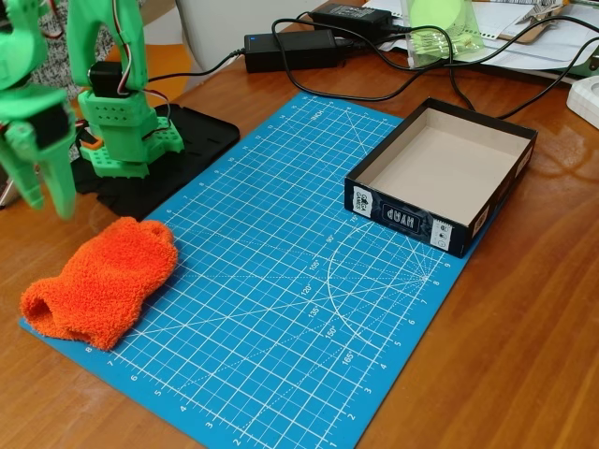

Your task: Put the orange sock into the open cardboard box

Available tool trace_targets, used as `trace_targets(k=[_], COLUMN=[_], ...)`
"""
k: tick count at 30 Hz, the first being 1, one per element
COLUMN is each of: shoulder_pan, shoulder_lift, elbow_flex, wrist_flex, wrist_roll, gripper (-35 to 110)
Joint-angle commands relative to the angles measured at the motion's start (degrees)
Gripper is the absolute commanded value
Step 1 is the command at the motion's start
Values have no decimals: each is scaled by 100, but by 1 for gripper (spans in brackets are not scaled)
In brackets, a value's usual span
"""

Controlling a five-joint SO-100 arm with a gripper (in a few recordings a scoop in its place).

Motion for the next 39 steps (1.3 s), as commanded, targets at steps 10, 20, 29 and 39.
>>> trace_targets(k=[10,20,29,39], shoulder_pan=[-325,-888,-3410,-6794], shoulder_lift=[-1389,-1125,1969,2057], elbow_flex=[1283,1582,1793,1758], wrist_flex=[-3129,-3340,-2399,-3498], wrist_roll=[835,501,3313,8279], gripper=[47,0,0,0])
